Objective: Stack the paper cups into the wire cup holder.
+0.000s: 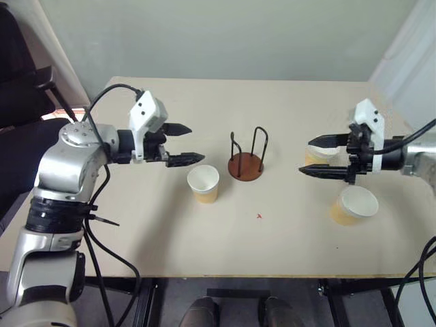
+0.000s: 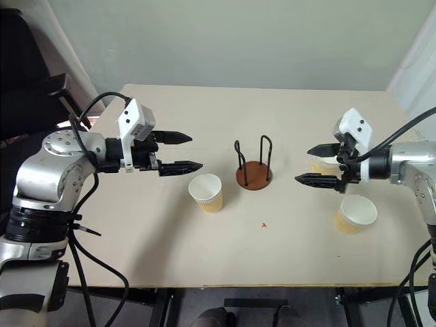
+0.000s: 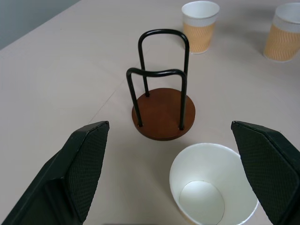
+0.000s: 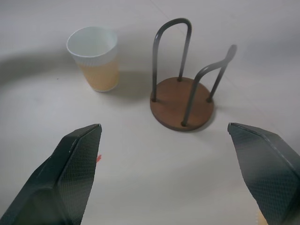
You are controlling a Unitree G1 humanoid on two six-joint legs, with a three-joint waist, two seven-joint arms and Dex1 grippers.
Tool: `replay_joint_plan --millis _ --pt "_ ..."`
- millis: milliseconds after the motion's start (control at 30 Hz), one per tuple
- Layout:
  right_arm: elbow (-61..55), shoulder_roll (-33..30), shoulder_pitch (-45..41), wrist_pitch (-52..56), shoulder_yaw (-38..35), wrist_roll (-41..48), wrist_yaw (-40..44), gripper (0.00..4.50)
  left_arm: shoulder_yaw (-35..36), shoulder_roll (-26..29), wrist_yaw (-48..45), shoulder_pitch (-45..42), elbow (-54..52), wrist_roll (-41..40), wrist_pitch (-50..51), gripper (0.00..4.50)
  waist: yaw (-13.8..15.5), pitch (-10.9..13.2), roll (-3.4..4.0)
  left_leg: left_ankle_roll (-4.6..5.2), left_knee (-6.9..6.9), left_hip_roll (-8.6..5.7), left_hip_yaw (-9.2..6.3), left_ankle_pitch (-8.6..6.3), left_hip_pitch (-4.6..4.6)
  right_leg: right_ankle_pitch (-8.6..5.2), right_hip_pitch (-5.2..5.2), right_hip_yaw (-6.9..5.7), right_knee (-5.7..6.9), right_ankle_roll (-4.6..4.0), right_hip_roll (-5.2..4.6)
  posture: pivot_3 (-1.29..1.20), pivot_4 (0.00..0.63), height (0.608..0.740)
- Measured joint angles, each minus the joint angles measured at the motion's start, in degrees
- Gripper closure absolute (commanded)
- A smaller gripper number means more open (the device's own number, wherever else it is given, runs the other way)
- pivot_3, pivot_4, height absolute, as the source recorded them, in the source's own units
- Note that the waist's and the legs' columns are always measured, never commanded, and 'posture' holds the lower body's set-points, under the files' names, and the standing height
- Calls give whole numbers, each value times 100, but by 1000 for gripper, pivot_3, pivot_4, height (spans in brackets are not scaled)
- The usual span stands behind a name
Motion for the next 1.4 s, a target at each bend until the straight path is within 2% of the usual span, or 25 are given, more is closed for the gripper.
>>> replay_joint_plan --millis 100,233,567,833,1133,1400 --pt "-16 -2 -134 57 -32 27 -55 22 -3 -16 -26 -1 86 21 -26 0 -1 0 0 0 0 0 0 0 1 0 0 0 2 0 0 0 150 740" --pt "-306 -22 121 166 -172 101 -200 22 -58 -353 121 -3 210 92 -52 0 26 0 -1 1 7 -1 -3 1 -2 0 5 -1 0 0 -2 0 150 740" --pt "-749 -248 616 510 -977 379 -615 22 -655 -610 107 -52 -199 -3 783 0 26 1 -2 -5 2 0 0 4 -2 1 3 -1 3 1 -2 0 150 740" --pt "-1160 -375 800 906 -1426 751 -842 22 -876 -1149 514 -648 532 400 638 0 35 2 -4 -3 7 -2 -1 15 1 10 9 0 4 6 -3 0 150 740" --pt "-1298 -435 799 1005 -1442 947 -947 22 -1146 -1924 821 -802 841 650 613 0 46 3 -5 -1 5 -2 4 17 0 14 9 1 -2 14 -2 0 150 740" --pt "-1336 -469 814 1018 -1460 1066 -1050 22 -1304 -2280 1003 -1016 1366 1003 327 0 57 3 -5 3 9 -2 5 22 0 18 10 2 0 22 -2 0 150 740"
